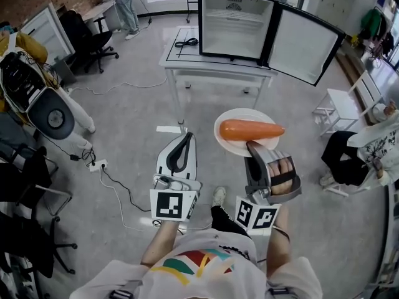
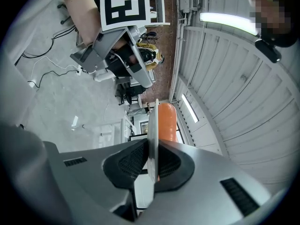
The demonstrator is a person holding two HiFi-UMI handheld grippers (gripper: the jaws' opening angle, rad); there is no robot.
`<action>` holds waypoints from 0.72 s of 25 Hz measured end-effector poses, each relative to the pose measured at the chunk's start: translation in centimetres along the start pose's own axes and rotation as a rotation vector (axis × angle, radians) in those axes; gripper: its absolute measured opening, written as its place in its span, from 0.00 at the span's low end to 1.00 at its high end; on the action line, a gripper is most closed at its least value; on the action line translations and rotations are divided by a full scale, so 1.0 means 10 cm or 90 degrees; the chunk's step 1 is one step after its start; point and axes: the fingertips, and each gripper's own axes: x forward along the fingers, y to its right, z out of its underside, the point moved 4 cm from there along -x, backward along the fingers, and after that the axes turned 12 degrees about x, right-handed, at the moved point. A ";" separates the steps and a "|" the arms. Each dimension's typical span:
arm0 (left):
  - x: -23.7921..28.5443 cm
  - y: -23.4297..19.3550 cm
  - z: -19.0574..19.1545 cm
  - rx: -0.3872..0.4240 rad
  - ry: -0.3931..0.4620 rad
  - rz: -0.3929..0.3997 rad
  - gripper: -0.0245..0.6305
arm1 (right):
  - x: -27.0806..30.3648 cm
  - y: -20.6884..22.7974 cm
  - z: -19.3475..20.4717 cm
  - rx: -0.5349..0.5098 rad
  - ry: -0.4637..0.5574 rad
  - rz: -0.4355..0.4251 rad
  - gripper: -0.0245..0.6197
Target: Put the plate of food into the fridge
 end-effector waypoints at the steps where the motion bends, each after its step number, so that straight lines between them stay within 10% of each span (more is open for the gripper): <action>1: 0.05 -0.02 0.01 0.003 -0.002 -0.005 0.05 | 0.06 0.02 0.03 0.000 0.002 -0.001 0.08; 18: 1.33 -0.24 0.24 0.018 0.001 -0.039 0.05 | 1.15 0.33 0.49 0.007 0.024 -0.001 0.09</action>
